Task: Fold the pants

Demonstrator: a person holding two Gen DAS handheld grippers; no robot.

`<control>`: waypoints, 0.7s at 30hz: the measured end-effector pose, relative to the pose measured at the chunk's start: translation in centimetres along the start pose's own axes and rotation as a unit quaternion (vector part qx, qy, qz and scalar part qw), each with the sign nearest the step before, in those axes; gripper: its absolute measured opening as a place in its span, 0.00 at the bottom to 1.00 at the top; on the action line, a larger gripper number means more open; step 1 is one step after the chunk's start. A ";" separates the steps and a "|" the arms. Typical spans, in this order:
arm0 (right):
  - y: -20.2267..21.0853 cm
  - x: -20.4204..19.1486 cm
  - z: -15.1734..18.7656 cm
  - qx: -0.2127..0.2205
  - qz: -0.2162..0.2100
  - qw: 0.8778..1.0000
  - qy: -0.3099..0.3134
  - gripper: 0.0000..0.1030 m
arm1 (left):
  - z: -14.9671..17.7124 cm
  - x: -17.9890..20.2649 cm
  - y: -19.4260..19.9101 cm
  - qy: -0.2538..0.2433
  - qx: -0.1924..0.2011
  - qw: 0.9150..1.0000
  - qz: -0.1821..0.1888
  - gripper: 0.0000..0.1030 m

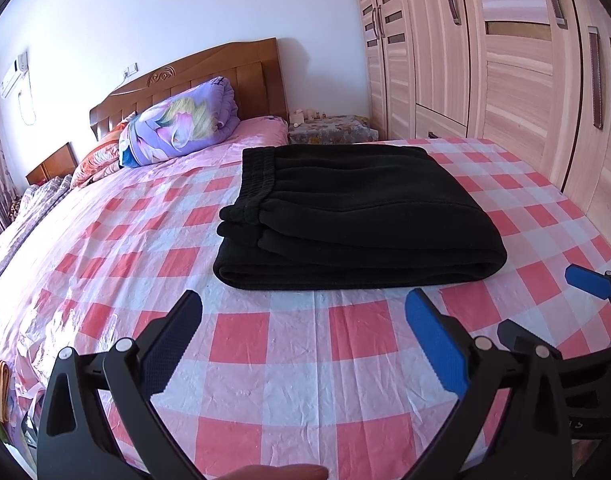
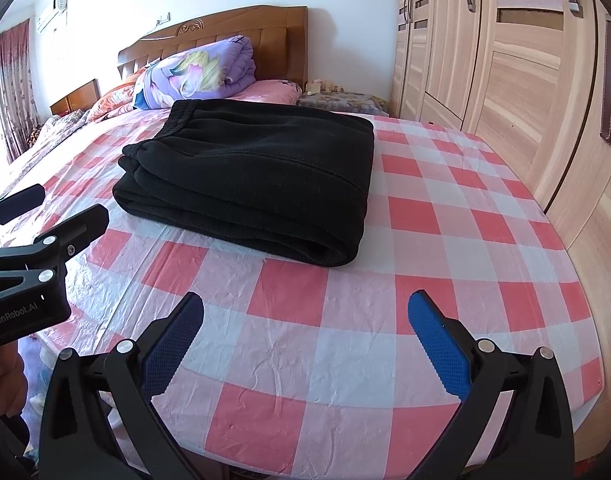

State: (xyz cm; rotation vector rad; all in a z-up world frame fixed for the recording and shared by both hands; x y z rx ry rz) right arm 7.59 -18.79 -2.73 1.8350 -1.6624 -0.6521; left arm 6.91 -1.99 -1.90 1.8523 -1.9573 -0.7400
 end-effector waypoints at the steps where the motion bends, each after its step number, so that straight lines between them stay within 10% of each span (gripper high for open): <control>1: 0.1 0.0 0.0 0.000 0.000 1.000 0.000 0.96 | 0.0 0.0 0.0 0.001 0.000 1.000 0.000 0.99; 21: 0.1 -0.6 0.1 -0.001 -0.005 1.000 0.003 0.96 | -0.2 0.3 0.1 0.000 0.001 1.000 -0.002 0.99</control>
Point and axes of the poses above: each gripper's, at about its wrist camera, not at the fingertips, and y roughly against the way its jaws point, x to its right, z to its underside, the point moved 5 cm from there along -y, roughly the way its jaws point, and after that the axes turned 3 degrees about y, right-handed, at the moved point
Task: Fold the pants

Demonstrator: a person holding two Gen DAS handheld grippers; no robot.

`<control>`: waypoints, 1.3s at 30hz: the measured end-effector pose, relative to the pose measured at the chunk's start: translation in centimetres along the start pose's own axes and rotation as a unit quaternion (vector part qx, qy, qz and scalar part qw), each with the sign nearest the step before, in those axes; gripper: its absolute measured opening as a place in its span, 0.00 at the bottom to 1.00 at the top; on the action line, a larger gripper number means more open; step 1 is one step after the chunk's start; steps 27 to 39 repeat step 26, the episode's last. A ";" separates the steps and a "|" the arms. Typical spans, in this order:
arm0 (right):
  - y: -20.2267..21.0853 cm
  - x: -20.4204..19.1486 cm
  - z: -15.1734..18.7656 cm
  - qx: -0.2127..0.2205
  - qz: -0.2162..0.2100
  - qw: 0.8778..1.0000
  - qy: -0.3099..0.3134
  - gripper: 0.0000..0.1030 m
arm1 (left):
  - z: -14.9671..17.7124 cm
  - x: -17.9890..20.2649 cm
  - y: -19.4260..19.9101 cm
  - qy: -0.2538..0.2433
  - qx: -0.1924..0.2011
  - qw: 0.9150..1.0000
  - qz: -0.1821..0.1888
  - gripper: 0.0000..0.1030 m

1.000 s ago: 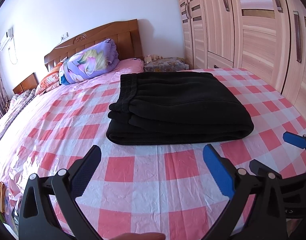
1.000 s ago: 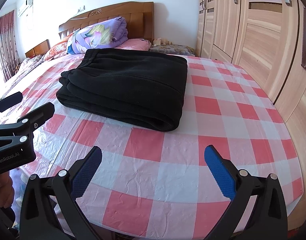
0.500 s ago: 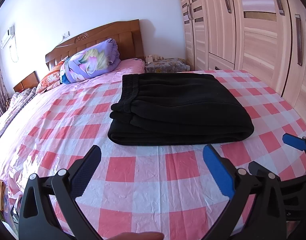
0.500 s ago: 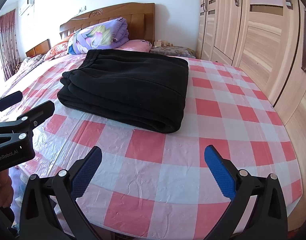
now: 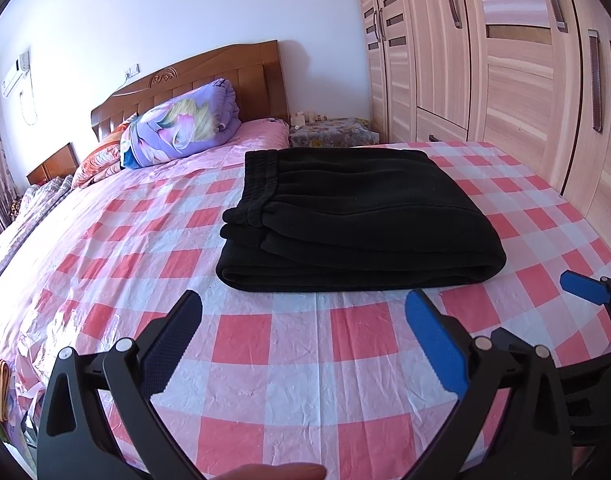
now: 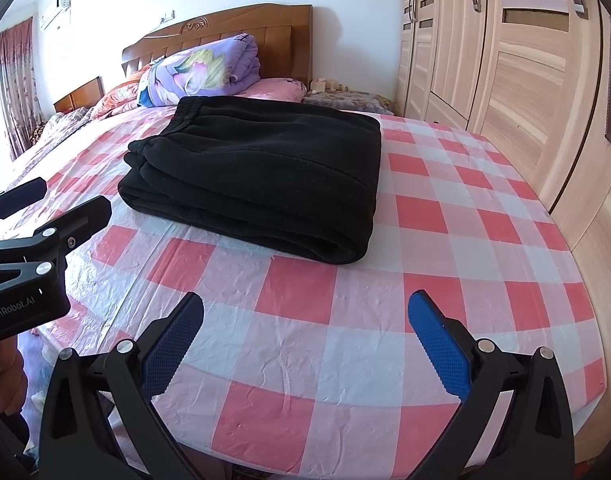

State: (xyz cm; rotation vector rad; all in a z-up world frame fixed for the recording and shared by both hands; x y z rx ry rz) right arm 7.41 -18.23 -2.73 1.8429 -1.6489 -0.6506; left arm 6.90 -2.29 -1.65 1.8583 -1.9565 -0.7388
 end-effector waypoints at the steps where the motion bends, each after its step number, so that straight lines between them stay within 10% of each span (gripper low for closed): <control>1: 0.0 -0.1 0.0 0.000 0.000 1.000 0.000 0.96 | 0.0 0.0 0.0 0.000 0.000 1.000 0.000 0.99; 39: -0.1 0.0 0.4 -0.001 -0.005 1.000 -0.004 0.96 | 0.2 -0.3 -0.4 0.021 -0.014 1.000 -0.003 0.99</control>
Point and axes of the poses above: each gripper's, at about its wrist camera, not at the fingertips, and y roughly against the way its jaws point, x to its right, z to its underside, the point moved 5 cm from there along -y, roughly the way its jaws point, and after that the axes turned 3 degrees about y, right-handed, at the moved point
